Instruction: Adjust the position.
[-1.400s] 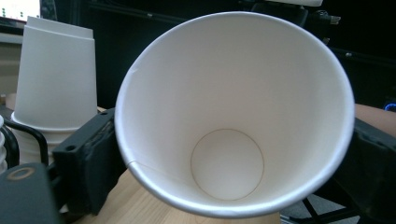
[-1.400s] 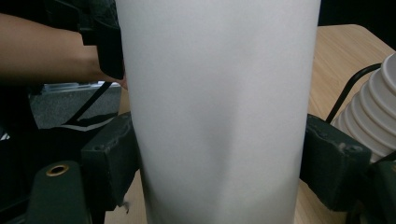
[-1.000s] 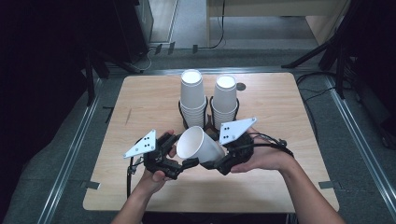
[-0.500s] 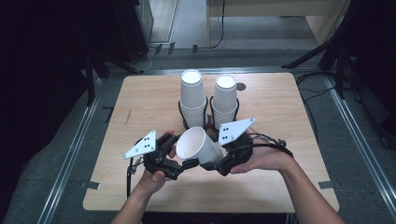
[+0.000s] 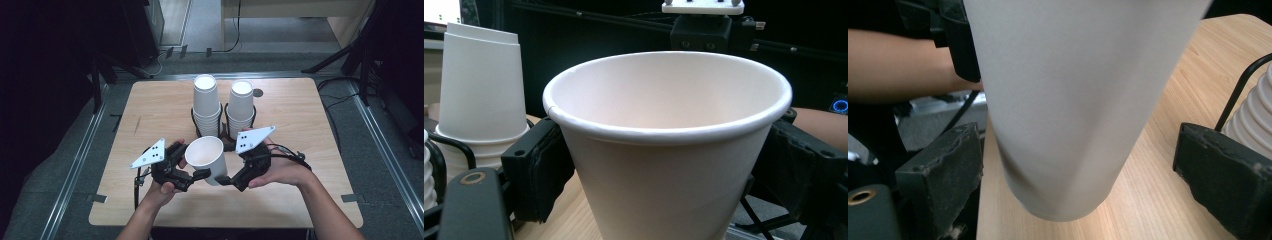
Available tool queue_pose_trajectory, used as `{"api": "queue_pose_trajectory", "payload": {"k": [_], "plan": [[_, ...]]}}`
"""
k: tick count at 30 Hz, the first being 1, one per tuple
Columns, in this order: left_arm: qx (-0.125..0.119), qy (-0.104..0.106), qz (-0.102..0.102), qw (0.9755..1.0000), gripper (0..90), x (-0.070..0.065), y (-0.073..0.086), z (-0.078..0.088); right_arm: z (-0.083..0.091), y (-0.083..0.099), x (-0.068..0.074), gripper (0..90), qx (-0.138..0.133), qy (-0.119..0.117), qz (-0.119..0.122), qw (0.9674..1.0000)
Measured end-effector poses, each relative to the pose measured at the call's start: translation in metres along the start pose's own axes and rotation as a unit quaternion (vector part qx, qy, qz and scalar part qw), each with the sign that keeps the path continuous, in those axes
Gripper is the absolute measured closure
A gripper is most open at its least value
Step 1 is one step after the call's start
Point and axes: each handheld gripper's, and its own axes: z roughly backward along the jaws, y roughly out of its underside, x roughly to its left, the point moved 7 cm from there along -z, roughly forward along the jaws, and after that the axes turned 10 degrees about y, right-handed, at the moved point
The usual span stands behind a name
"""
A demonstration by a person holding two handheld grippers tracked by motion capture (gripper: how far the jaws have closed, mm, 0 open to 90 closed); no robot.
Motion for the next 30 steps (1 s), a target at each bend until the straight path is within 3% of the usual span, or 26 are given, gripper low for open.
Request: {"api": "queue_pose_trajectory", "payload": {"k": [4,14,17,20,26,30], "plan": [[0.006,-0.001,-0.003,1.0000,13.9,0.000,-0.001,-0.001,-0.002,0.002,0.001,4.5,-0.012,-0.005,-0.015,0.9998],[0.015,-0.001,-0.007,0.9999,14.0,-0.001,-0.001,-0.002,-0.012,0.003,0.006,3.6,-0.024,-0.013,-0.025,0.9993],[0.014,0.000,-0.008,0.9999,14.0,-0.001,-0.002,-0.003,-0.014,0.003,0.007,7.8,-0.026,-0.012,-0.020,0.9994],[0.018,-0.001,-0.012,0.9998,13.9,-0.002,-0.001,-0.004,-0.015,0.004,0.008,21.1,-0.030,-0.008,-0.015,0.9994],[0.026,-0.005,-0.010,0.9996,11.6,-0.002,0.001,-0.005,-0.017,0.006,0.008,22.0,-0.028,-0.005,-0.012,0.9995],[0.026,-0.007,-0.008,0.9996,2.1,-0.002,0.000,-0.006,-0.018,0.008,0.008,22.1,-0.031,0.003,-0.011,0.9995]]}}
